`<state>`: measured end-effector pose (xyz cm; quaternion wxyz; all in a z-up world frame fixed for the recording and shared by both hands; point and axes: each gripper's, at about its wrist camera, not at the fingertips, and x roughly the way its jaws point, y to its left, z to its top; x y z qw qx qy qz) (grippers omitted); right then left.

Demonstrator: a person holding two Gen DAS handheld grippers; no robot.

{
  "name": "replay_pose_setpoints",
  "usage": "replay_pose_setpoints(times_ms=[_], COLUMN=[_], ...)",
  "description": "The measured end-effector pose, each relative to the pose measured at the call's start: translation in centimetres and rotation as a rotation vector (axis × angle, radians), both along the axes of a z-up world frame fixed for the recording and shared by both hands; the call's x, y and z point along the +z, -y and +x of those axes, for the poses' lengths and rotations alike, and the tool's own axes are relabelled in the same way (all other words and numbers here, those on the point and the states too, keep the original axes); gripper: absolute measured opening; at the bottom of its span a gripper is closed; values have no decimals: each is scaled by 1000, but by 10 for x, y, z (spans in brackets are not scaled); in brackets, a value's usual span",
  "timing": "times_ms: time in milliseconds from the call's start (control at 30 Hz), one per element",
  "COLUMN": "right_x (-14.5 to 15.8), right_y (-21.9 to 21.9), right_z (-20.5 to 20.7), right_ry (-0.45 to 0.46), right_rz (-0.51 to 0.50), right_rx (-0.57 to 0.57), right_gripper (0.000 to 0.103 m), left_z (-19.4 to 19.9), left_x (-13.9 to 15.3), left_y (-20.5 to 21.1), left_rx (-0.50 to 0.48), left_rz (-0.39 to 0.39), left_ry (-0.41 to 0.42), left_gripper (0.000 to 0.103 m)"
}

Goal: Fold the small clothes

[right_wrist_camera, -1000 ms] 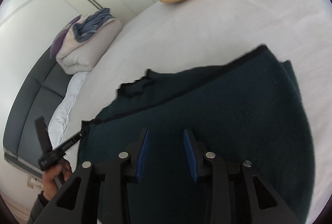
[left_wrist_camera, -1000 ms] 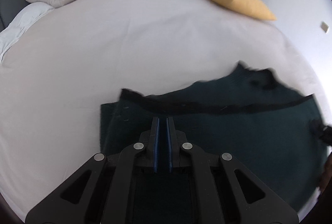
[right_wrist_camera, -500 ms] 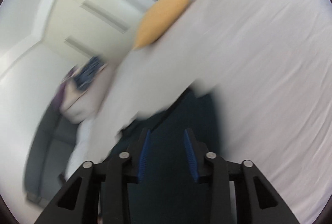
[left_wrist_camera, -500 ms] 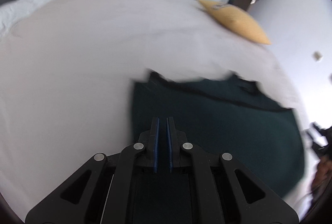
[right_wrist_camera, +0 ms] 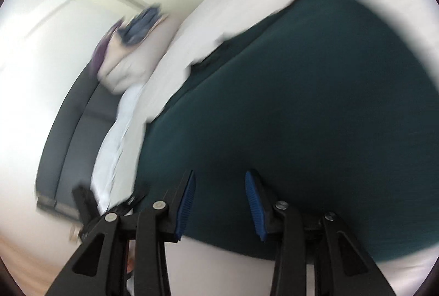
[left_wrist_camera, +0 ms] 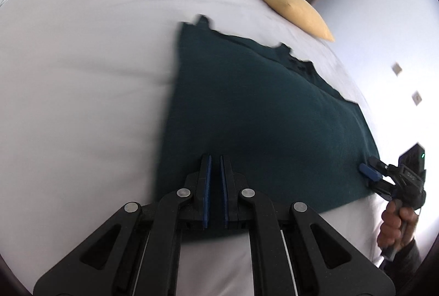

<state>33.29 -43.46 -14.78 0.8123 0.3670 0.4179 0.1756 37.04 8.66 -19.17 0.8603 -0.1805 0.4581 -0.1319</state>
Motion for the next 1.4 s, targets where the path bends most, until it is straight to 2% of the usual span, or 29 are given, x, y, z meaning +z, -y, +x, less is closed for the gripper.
replay_pose_setpoints(times_ms=[100, 133, 167, 200, 233, 267, 300, 333, 433, 567, 767, 867, 1000, 1033, 1067, 1100, 1167, 1300, 1400], right_x=[5, 10, 15, 21, 26, 32, 39, 45, 59, 64, 61, 60, 57, 56, 55, 54, 53, 49, 40], right_y=[49, 65, 74, 79, 80, 75, 66, 55, 21, -19, -42, -50, -58, -60, -64, -67, -71, -88, -103], right_z=[-15, -18, -22, -26, -30, -31, -29, -24, -13, 6, 15, 22, 30, 32, 38, 42, 48, 67, 83], right_ry=[-20, -21, -18, -14, -5, 10, 21, 32, 62, 62, 47, 42, 31, 27, 20, 15, 2, -18, -53], right_rz=[17, 18, 22, 29, 37, 47, 52, 55, 65, 67, 73, 92, 87, 83, 75, 72, 69, 64, 64], right_rx=[-143, -177, -206, -226, -231, -220, -197, -162, -66, 19, 89, 106, 131, 138, 147, 151, 161, 200, 233], right_gripper=[42, 46, 50, 59, 62, 63, 64, 64, 64, 64, 64, 64, 64, 64, 64, 64, 64, 64, 64], left_z=[-11, -16, -14, -16, -17, -18, -19, -19, -7, 6, 39, 56, 61, 61, 62, 61, 60, 54, 48], left_x=[6, 10, 15, 18, 19, 19, 19, 20, 5, -9, -27, -31, -32, -33, -34, -37, -45, -50, -43], left_y=[-35, -48, -57, -66, -77, -83, -87, -89, -79, -81, -90, -85, -68, -65, -64, -64, -66, -72, -72], left_rx=[70, 105, 123, 141, 153, 164, 178, 172, 84, 42, -17, -37, -105, -113, -114, -109, -84, -33, -11], left_rz=[-53, -63, -63, -84, -134, -179, -226, -254, -364, -437, -590, -632, -622, -633, -646, -664, -699, -729, -743], left_ry=[-15, -20, -25, -28, -35, -42, -49, -55, -164, -244, -413, -438, -435, -432, -432, -433, -431, -395, -357], left_gripper=[6, 8, 16, 22, 48, 81, 89, 90, 90, 90, 89, 86, 80, 76, 66, 60, 37, 26, 12])
